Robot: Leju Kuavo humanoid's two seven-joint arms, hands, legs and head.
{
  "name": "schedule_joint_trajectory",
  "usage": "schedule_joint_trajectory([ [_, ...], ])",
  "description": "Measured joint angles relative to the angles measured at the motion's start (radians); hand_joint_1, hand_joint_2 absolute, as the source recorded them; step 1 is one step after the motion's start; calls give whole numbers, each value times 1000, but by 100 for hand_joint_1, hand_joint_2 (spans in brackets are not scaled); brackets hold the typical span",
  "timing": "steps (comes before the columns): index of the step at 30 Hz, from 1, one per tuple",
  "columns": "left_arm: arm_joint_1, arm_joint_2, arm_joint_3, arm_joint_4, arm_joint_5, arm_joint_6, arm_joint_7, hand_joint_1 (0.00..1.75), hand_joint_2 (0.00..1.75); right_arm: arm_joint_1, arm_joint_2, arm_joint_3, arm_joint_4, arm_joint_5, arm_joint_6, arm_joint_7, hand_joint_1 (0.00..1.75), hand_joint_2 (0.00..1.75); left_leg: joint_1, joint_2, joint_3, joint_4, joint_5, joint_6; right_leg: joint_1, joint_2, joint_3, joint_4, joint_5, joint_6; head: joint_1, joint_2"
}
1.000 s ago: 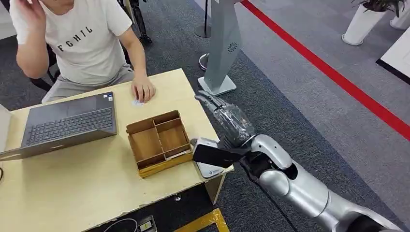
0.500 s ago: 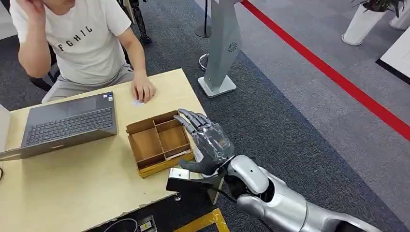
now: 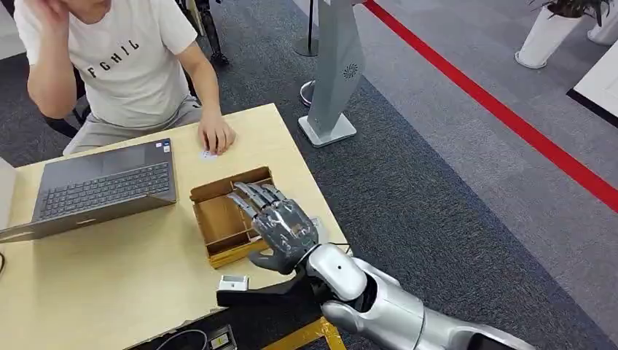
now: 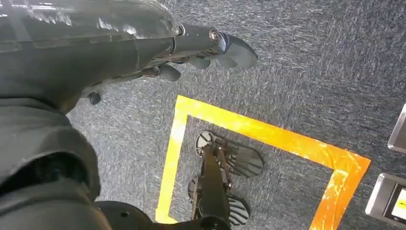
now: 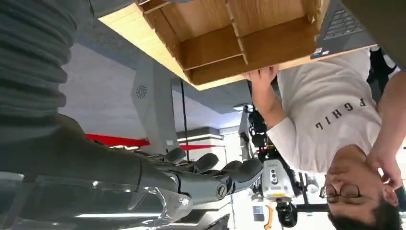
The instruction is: Pass the card to the sensor for recognition and then transmit it.
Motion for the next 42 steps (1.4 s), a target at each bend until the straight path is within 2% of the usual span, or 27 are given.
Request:
schedule_joint_trajectory([
  [7,0,0,0,0,-6,-6,0,0,0,-8,47,6,56,51,54,-9,0,175,0,0,0,0,0,0,0,0,0,0,0,0,0,0],
  [17,0,0,0,0,-13,-9,1,0,0,-11,78,-11,90,94,103,-21,0,175,0,0,0,0,0,0,0,0,0,0,0,0,0,0],
  [34,-1,24,-1,0,-63,-43,0,0,0,6,74,-98,120,115,134,-12,0,175,0,2,0,0,0,0,0,2,-1,0,0,0,0,0],
  [42,-2,25,-1,0,-41,-40,2,0,0,10,76,-114,142,134,131,-44,0,175,0,2,0,0,0,0,0,2,-1,0,0,0,0,0],
])
